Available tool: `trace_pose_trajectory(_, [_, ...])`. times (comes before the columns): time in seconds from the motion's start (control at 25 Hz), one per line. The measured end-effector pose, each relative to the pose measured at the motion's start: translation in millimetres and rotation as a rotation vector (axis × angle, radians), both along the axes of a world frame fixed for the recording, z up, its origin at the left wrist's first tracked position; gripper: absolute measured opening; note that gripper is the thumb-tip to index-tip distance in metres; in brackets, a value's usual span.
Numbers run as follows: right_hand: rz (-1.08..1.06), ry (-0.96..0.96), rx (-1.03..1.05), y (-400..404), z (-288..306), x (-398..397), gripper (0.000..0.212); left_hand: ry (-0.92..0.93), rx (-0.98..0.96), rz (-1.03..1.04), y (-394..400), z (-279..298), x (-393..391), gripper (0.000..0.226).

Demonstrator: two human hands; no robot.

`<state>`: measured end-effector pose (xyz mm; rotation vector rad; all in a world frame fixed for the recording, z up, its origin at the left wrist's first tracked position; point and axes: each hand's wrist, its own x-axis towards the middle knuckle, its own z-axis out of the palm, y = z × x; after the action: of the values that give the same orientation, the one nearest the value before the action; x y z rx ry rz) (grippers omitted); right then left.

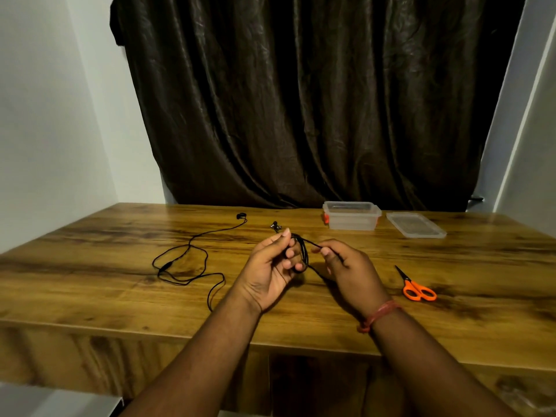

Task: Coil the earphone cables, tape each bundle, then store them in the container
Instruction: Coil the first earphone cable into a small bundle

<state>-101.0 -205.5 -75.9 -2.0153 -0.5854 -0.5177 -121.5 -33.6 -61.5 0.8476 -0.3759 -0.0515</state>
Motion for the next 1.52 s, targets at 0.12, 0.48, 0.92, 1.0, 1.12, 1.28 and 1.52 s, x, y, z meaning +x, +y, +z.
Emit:
trace_pose_trajectory(0.12, [-0.032,-0.052,-0.18,6,-5,1,0.019,0.023,-0.03,0.02,-3,4,-2,0.019])
trace_pose_trajectory(0.48, [-0.017,-0.302,-0.628,22,-10,-9,0.017,0.028,-0.096,0.207,-4,3,6,0.02])
trace_pose_trajectory(0.92, [-0.035,-0.237,-0.105,4,-2,-2,0.002,-0.125,0.721,0.356,-15,-22,13,0.026])
trace_pose_trajectory(1.0, [-0.026,-0.25,-0.081,4,-2,-1,0.007,-0.049,0.646,0.273,-17,-22,12,0.027])
trace_pose_trajectory(1.12, [-0.063,-0.267,-0.016,1,-1,3,0.013,-0.006,0.643,0.185,-18,-19,9,0.029])
trace_pose_trajectory(1.28, [-0.057,-0.213,0.042,0,0,5,0.01,0.006,0.499,0.074,-15,-10,3,0.023])
trace_pose_trajectory(1.52, [0.005,-0.071,-0.09,6,-8,4,0.019,0.012,0.144,-0.084,-9,-4,-1,0.018])
